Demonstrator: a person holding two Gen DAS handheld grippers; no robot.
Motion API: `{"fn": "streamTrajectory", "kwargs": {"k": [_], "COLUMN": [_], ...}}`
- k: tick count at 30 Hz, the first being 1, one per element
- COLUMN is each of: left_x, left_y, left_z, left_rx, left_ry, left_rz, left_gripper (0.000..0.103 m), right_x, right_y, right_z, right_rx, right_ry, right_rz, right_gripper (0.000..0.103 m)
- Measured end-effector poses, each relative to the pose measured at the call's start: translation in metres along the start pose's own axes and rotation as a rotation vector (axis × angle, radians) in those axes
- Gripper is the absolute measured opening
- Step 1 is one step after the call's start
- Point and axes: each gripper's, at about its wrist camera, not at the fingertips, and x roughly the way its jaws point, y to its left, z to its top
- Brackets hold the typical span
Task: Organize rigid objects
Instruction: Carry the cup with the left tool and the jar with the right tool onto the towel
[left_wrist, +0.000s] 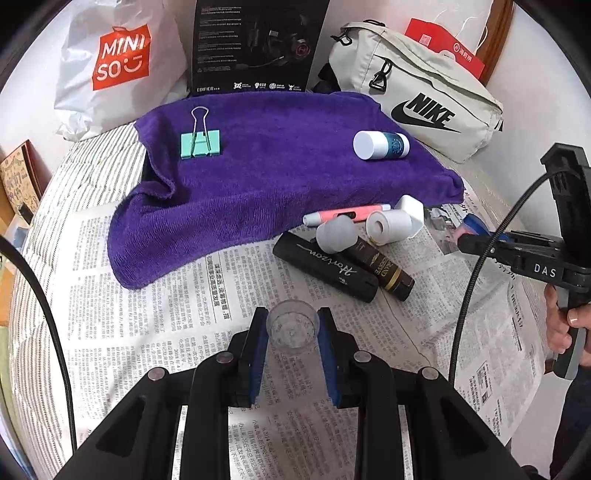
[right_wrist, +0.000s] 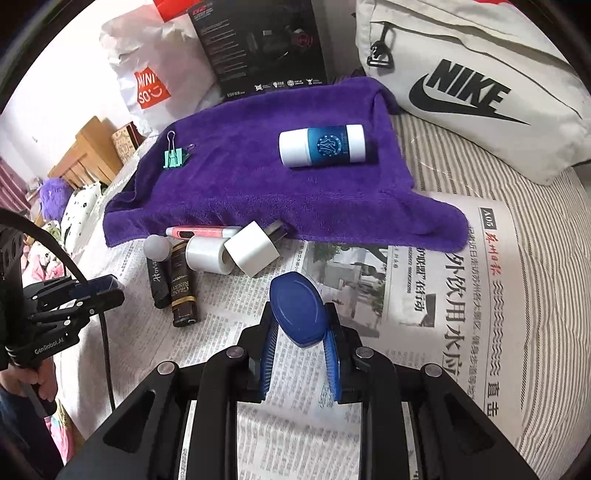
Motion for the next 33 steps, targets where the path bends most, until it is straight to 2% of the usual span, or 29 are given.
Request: {"fn": "streamTrajectory", "kwargs": {"k": [9, 19, 29, 33], "left_x": [-0.018, -0.03, -0.025, -0.014], "left_y": [0.003, 0.014, 0.03, 0.036], "left_z": [0.014, 0.045, 0.081, 0.091], "left_rx": [-0.016, -0.019, -0.026, -0.032], "left_ry": [-0.034, -0.074, -0.096, -0.084], "left_rz": [0.007, 0.022, 0.029, 0.027], "left_gripper": [0.026, 0.026, 0.026, 0.026], "right_x": [-0.015, -0.026, 0.002, 0.023], "right_y": [-0.001, 0.001, -0.005, -0.009], "right_z": [0.008, 0.047, 0.091, 0.103], "right_rx": [-0.007, -0.013, -0.025, -0.037], "right_ry": [-0.013, -0.056, -0.037, 0.005], "right_rz": [-0.002, 0.009, -0.018, -0.052], "right_gripper": [0.024, 0.024, 0.024, 0.024]}}
